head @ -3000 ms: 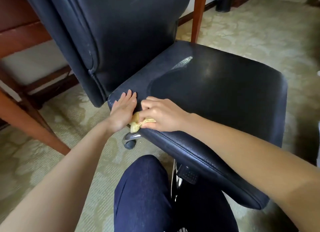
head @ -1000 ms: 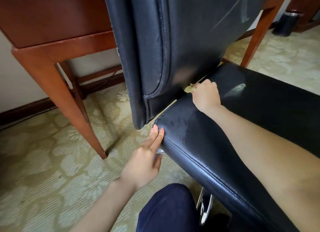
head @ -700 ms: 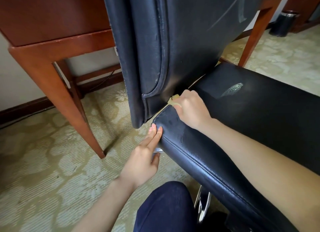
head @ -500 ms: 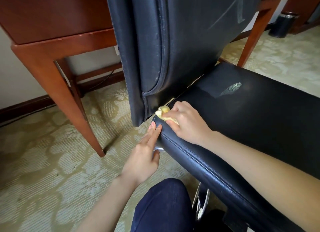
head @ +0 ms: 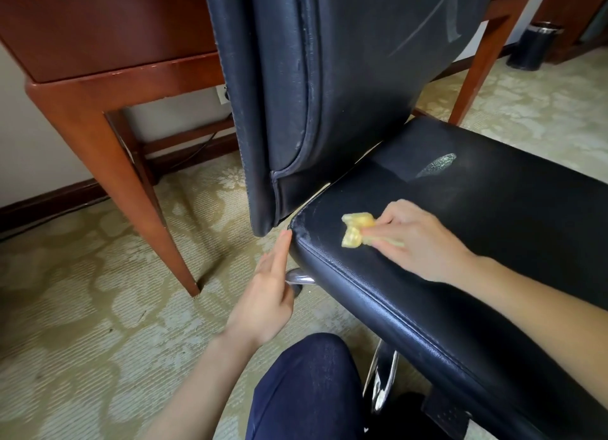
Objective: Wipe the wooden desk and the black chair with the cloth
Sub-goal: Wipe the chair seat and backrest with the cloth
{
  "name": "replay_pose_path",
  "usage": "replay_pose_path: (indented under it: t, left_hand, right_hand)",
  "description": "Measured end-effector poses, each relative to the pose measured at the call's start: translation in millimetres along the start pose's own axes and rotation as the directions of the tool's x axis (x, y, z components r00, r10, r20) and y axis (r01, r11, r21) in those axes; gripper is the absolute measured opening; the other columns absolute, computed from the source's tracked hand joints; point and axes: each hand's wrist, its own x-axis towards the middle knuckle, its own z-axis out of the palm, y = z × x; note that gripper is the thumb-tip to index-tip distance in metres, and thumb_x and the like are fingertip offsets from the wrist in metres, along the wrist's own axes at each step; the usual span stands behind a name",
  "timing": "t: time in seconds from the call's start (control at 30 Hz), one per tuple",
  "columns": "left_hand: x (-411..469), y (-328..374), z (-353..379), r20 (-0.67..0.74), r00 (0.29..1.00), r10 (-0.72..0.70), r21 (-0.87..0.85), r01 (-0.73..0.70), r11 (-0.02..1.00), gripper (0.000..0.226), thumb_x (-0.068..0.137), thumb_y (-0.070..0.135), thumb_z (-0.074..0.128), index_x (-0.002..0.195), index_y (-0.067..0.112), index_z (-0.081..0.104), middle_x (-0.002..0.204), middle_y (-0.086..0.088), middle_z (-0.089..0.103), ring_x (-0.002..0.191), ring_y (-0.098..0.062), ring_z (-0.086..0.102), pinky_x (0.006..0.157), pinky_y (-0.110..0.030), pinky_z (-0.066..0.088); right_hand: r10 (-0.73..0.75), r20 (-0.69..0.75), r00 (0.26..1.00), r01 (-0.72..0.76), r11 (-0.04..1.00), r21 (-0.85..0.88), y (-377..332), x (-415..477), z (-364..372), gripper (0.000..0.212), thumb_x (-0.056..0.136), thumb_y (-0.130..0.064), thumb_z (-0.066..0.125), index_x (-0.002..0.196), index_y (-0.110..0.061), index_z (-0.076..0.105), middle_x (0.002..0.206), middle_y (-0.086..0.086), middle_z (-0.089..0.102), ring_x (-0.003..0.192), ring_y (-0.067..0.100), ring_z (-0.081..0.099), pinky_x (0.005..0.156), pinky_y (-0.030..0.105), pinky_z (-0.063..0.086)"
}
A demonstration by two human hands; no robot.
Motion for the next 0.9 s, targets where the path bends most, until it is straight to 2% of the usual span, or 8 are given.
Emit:
replay_pose_path:
  t: [0.07, 0.13, 0.2, 0.27, 0.4, 0.63, 0.8, 0.9]
  left_hand:
    - [-3, -2, 2, -0.040, 0.999, 0.007, 0.035, -0.005, 0.999, 0.081, 0.088, -0.003, 0.042, 0.151, 0.024, -0.001, 0.159, -0.002, 0.012, 0.144, -0.019, 0.016, 0.117, -0.032, 0.016]
    - [-6, -3, 4, -0.063, 0.997, 0.037, 0.159, -0.027, 0.987, 0.078, 0.085, -0.006, 0.039, 0.152, 0.018, 0.005, 0.159, 0.003, 0.002, 0.147, -0.012, 0.000, 0.118, -0.025, -0.008]
    - [-9, -5, 7, -0.061, 0.995, 0.085, 0.293, -0.063, 0.954, 0.076, 0.084, -0.006, 0.039, 0.151, 0.014, 0.011, 0.158, 0.002, 0.002, 0.147, -0.014, -0.003, 0.113, -0.023, -0.019]
    - [-14, -1, 8, -0.068, 0.993, 0.097, 0.361, -0.066, 0.930, 0.074, 0.079, -0.008, 0.043, 0.149, 0.009, 0.024, 0.157, -0.003, 0.015, 0.147, -0.021, 0.007, 0.115, -0.031, -0.013]
    - [-23, 2, 5, -0.095, 0.988, 0.117, 0.455, -0.062, 0.888, 0.069, 0.058, -0.017, 0.063, 0.125, 0.000, 0.059, 0.134, -0.014, 0.055, 0.127, -0.035, 0.048, 0.107, -0.054, 0.026]
    - [-30, -3, -8, -0.169, 0.982, 0.088, 0.401, -0.013, 0.916, 0.065, 0.055, -0.020, 0.061, 0.117, 0.000, 0.065, 0.125, -0.014, 0.062, 0.118, -0.036, 0.057, 0.103, -0.054, 0.031]
    - [-27, 5, -15, -0.247, 0.964, 0.102, 0.256, -0.037, 0.966, 0.059, 0.062, -0.011, 0.042, 0.114, 0.001, 0.067, 0.118, -0.011, 0.066, 0.110, -0.031, 0.062, 0.105, -0.055, 0.032]
    - [-21, 12, -14, -0.281, 0.954, 0.100, 0.167, -0.054, 0.985, 0.060, 0.070, -0.015, 0.040, 0.124, 0.000, 0.060, 0.127, -0.012, 0.060, 0.115, -0.031, 0.058, 0.107, -0.050, 0.034]
  right_hand:
    - [0.167, -0.023, 0.986, -0.168, 0.985, -0.037, 12, 12, -1, 0.016, 0.083, -0.011, 0.070, 0.095, -0.019, 0.076, 0.082, 0.002, 0.049, 0.081, 0.024, 0.052, 0.071, 0.037, 0.048]
    - [0.269, -0.043, 0.962, -0.272, 0.956, -0.112, 21, 29, 3, 0.016, 0.088, -0.014, 0.063, 0.098, -0.016, 0.075, 0.087, 0.005, 0.050, 0.088, 0.026, 0.050, 0.076, 0.035, 0.042]
    - [0.339, -0.090, 0.937, -0.349, 0.923, -0.163, 24, 51, 13, 0.019, 0.091, -0.014, 0.058, 0.102, -0.010, 0.073, 0.093, 0.014, 0.052, 0.091, 0.031, 0.048, 0.075, 0.035, 0.038]
    - [0.422, -0.143, 0.895, -0.442, 0.881, -0.165, 18, 73, 25, 0.024, 0.092, -0.013, 0.055, 0.109, -0.006, 0.069, 0.099, 0.019, 0.052, 0.096, 0.034, 0.048, 0.075, 0.036, 0.038]
    - [0.531, -0.225, 0.817, -0.560, 0.824, -0.087, -6, 97, 43, 0.029, 0.090, -0.015, 0.058, 0.107, 0.008, 0.056, 0.106, 0.021, 0.054, 0.103, 0.034, 0.051, 0.080, 0.037, 0.043]
    - [0.264, -0.072, 0.962, -0.273, 0.931, -0.242, -49, 92, 55, 0.028, 0.096, -0.017, 0.043, 0.108, -0.012, 0.067, 0.103, 0.014, 0.050, 0.098, 0.031, 0.045, 0.071, 0.032, 0.039]
    - [-0.027, 0.045, 0.999, 0.032, 0.992, -0.120, -71, 68, 47, 0.021, 0.090, -0.009, 0.055, 0.101, -0.008, 0.072, 0.088, 0.016, 0.054, 0.089, 0.031, 0.049, 0.072, 0.038, 0.047]
    - [-0.158, 0.095, 0.983, 0.160, 0.987, -0.013, -74, 44, 36, 0.017, 0.087, -0.009, 0.061, 0.096, -0.011, 0.074, 0.083, 0.012, 0.054, 0.083, 0.026, 0.049, 0.071, 0.034, 0.046]
